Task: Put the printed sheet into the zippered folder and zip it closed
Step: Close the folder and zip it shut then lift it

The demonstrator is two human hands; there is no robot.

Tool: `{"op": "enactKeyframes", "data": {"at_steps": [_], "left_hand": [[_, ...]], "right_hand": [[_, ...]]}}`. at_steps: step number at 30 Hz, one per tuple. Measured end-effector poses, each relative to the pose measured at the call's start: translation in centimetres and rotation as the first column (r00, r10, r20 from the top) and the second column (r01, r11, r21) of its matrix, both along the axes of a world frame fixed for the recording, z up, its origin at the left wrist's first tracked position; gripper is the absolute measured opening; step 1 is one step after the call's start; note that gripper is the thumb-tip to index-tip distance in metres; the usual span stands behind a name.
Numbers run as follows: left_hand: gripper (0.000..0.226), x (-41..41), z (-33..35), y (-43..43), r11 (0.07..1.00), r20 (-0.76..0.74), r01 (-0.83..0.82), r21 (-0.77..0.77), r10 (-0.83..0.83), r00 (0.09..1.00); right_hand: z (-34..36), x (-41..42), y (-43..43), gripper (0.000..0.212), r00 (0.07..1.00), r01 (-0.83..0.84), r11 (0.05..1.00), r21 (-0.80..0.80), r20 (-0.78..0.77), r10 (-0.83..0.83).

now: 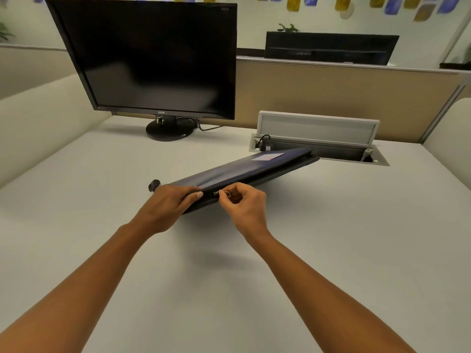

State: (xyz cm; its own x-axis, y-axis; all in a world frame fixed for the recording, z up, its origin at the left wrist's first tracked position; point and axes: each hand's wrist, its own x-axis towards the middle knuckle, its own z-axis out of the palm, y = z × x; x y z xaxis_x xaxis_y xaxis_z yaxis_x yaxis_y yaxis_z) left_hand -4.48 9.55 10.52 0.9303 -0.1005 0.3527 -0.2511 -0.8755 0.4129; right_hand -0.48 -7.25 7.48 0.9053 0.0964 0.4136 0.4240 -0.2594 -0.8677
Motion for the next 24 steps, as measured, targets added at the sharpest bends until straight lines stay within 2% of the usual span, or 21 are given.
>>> {"op": "enactKeyframes", "data": {"at_steps": [6, 12, 18, 24], "left_hand": [[0.025, -0.5, 1.6, 2.1, 0.998, -0.082, -0.02, -0.065, 0.015, 0.997], [0.029, -0.1, 2.6, 2.7, 0.995, -0.144, -0.008, -0.103, -0.007, 0.99], [0.026, -0.8, 2.6, 3.9, 0.982, -0.146, -0.019, -0.185, -0.008, 0.989], [0.026, -1.1, 2.5, 4.3, 0.991, -0.157, 0.002, -0.135, -0.024, 0.987]], "right_hand": [[1.4, 1.2, -0.7, 0.005, 1.0, 0.013, 0.999, 0.032, -0.001, -0.013], [2.5, 1.9, -0.3, 0.014, 0.997, 0.031, 0.996, 0.081, -0.071, -0.025], [3.0, 3.5, -2.7, 0.01, 0.98, 0.181, 0.978, 0.103, -0.098, -0.171], [2.8, 3.2, -2.6, 0.012, 0.978, 0.19, 0.979, 0.07, -0.097, -0.183]]}}
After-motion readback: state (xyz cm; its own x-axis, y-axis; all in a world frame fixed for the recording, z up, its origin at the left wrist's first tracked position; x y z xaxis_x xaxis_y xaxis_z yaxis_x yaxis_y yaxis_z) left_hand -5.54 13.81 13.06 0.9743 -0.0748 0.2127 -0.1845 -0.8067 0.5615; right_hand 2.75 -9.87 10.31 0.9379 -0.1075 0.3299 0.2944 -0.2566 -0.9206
